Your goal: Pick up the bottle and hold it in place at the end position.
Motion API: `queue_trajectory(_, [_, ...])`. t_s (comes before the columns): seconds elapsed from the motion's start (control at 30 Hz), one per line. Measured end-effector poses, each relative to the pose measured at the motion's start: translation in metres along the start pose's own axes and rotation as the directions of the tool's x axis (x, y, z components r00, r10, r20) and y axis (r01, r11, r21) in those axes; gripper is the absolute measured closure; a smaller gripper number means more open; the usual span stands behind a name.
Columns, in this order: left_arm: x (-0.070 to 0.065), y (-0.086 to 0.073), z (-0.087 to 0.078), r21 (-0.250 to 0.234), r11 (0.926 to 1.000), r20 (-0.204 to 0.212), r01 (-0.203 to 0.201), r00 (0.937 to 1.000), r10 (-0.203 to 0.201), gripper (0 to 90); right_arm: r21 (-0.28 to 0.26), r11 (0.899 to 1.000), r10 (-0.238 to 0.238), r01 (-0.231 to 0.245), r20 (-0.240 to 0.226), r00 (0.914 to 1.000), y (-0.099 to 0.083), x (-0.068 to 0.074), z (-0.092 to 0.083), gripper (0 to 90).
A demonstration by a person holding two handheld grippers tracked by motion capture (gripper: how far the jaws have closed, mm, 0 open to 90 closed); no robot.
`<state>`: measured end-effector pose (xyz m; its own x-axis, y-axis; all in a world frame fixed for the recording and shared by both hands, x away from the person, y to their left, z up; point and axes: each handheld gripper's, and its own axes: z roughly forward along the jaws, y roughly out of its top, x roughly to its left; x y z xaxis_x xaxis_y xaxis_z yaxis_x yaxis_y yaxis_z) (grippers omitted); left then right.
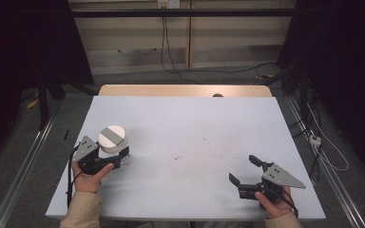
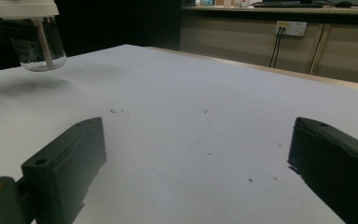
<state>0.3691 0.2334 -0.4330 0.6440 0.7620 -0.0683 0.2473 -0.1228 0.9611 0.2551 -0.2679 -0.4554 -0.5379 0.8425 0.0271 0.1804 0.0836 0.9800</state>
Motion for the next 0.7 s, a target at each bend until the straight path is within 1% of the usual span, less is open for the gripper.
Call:
queue_trajectory(0.1, [-0.002, 0.002, 0.003, -0.006, 1.0, 0.008, 0.006, 1.0, -0.006, 18.5, 0.0, 1.0, -0.001, 0.001, 0.0, 1.0, 0.0, 0.0, 0.0, 3.3])
queue_trajectory(0.2, [-0.003, 0.004, 0.006, -0.007, 1.0, 0.015, -0.005, 0.9999, 0.005, 18.5, 0.0, 1.0, -0.002, 0.002, -0.001, 1.0, 0.0, 0.0, 0.0, 3.3])
queue_trajectory(0.27, [-0.005, 0.005, 0.009, -0.011, 0.9999, 0.022, -0.001, 0.9998, 0.002, 18.5, 0.001, 1.0, -0.001, 0.001, -0.001, 1.0, 0.0, 0.0, 0.0, 3.3])
queue_trajectory(0.37, [-0.007, 0.007, 0.013, -0.011, 0.9999, 0.03, 0.001, 0.9996, -0.001, 18.5, 0.001, 1.0, -0.002, 0.002, -0.001, 1.0, 0.0, 0.0, 0.0, 3.3])
queue_trajectory(0.6, [-0.012, 0.009, 0.022, -0.002, 0.9999, 0.048, -0.016, 0.9987, 0.016, 18.5, 0.004, 1.0, 0.0, 0.0, -0.005, 1.0, 0.0, 0.0, 0.001, 3.3])
queue_trajectory(0.7, [-0.014, 0.01, 0.026, -0.004, 0.9999, 0.052, -0.012, 0.9985, 0.012, 18.5, 0.005, 1.0, 0.0, 0.0, -0.004, 1.0, 0.0, 0.0, 0.001, 3.3])
